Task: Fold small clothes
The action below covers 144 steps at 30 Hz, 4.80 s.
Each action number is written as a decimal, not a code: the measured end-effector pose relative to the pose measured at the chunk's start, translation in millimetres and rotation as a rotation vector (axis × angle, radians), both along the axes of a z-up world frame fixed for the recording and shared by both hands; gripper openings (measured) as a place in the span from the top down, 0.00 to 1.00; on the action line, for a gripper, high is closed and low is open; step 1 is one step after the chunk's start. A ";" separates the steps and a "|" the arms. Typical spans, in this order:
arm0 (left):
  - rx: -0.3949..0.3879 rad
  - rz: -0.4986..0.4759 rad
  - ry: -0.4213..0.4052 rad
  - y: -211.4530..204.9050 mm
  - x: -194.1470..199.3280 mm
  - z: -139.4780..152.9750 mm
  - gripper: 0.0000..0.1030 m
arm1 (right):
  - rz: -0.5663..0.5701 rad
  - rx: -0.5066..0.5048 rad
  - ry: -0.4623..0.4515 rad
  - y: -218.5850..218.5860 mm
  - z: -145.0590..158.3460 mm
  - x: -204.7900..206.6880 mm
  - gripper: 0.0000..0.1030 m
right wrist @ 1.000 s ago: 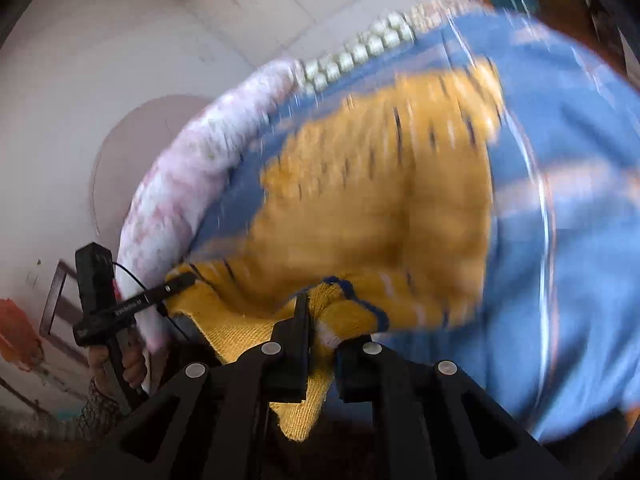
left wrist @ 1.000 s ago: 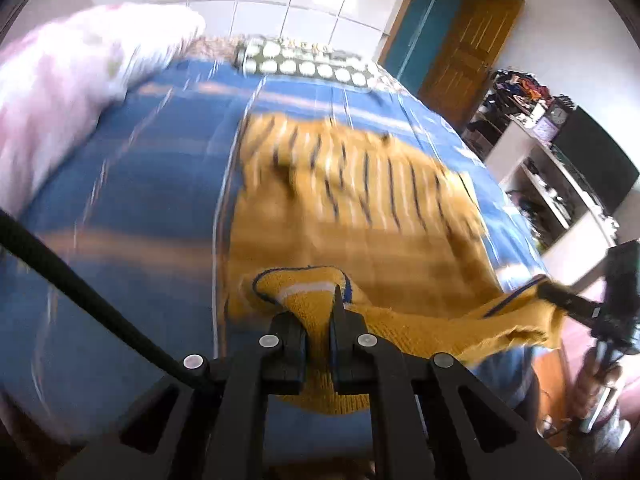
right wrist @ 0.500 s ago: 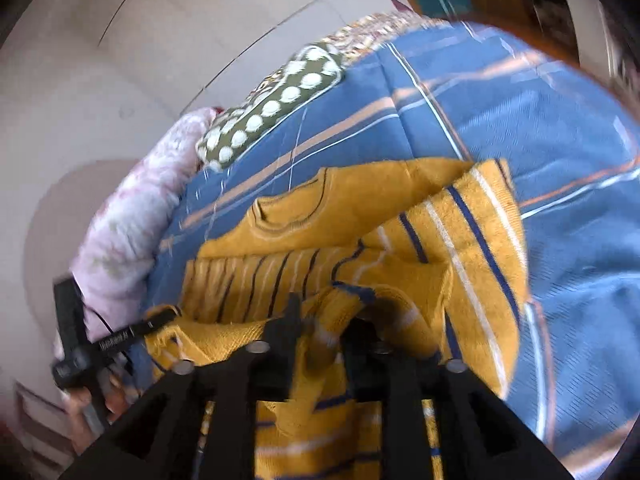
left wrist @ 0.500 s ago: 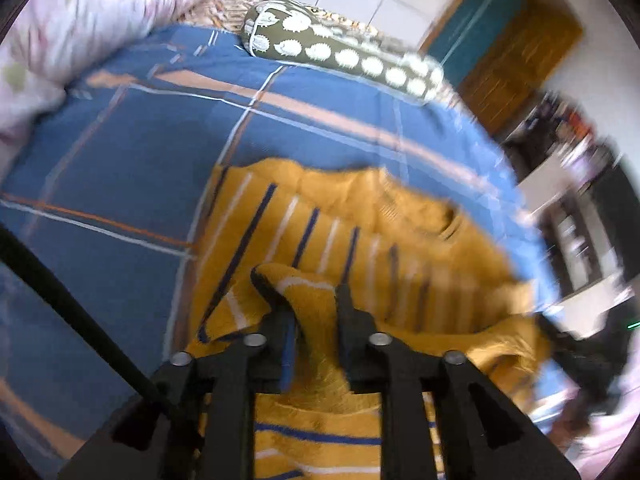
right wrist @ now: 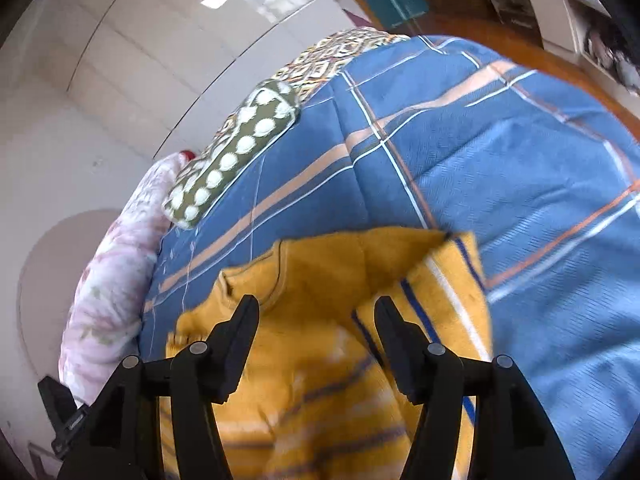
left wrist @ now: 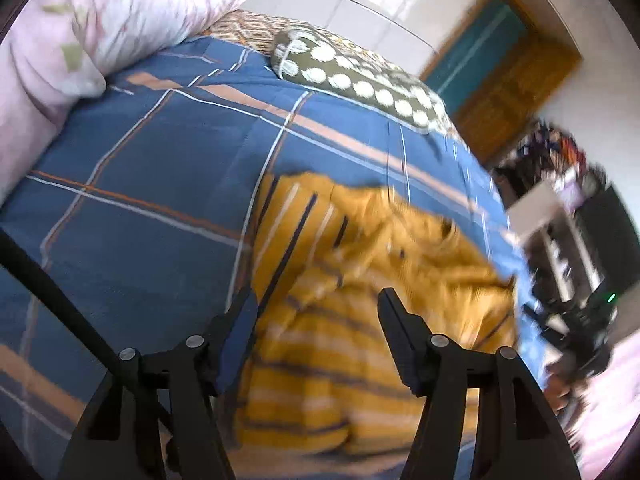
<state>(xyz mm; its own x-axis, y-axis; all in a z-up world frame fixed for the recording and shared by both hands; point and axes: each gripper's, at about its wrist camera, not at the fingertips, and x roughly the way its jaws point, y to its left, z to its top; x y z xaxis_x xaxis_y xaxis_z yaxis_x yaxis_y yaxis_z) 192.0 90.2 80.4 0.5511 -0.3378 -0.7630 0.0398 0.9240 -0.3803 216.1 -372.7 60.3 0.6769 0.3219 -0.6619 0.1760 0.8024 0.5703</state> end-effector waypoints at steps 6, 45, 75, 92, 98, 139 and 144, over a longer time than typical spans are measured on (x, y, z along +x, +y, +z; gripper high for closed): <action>0.144 -0.090 -0.012 -10.6 -50.7 -22.9 0.38 | 0.103 -0.171 0.058 21.3 -11.6 -80.9 0.37; -0.012 0.109 -0.057 84.5 -249.3 -31.9 0.29 | 0.504 -0.586 -0.054 300.3 8.8 15.7 0.66; -0.028 0.180 -0.084 131.7 -274.9 -42.7 0.29 | 0.777 -0.941 -0.138 443.9 -55.9 -83.0 0.91; 0.028 0.211 -0.057 124.0 -270.3 -43.1 0.29 | 0.727 -0.619 -0.134 398.9 -28.7 -112.9 0.65; 0.074 0.193 -0.059 112.7 -267.0 -41.3 0.29 | 0.602 -0.561 -0.114 323.1 -23.5 -141.1 0.64; 0.375 0.149 -0.093 68.9 -123.2 -93.5 0.13 | -0.015 0.050 0.007 -2.1 -63.8 -130.7 0.39; 0.372 0.148 -0.104 69.7 -123.5 -94.8 0.11 | -0.015 0.145 -0.011 10.4 -71.5 -114.3 0.43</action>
<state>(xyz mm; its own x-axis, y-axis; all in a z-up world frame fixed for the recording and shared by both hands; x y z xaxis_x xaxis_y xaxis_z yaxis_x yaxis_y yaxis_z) 68.5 159.9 -14.4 0.6532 0.0392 -0.7562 -0.0830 0.9963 -0.0200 101.8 -362.3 -11.2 0.6894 0.4034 -0.6017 0.1804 0.7088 0.6819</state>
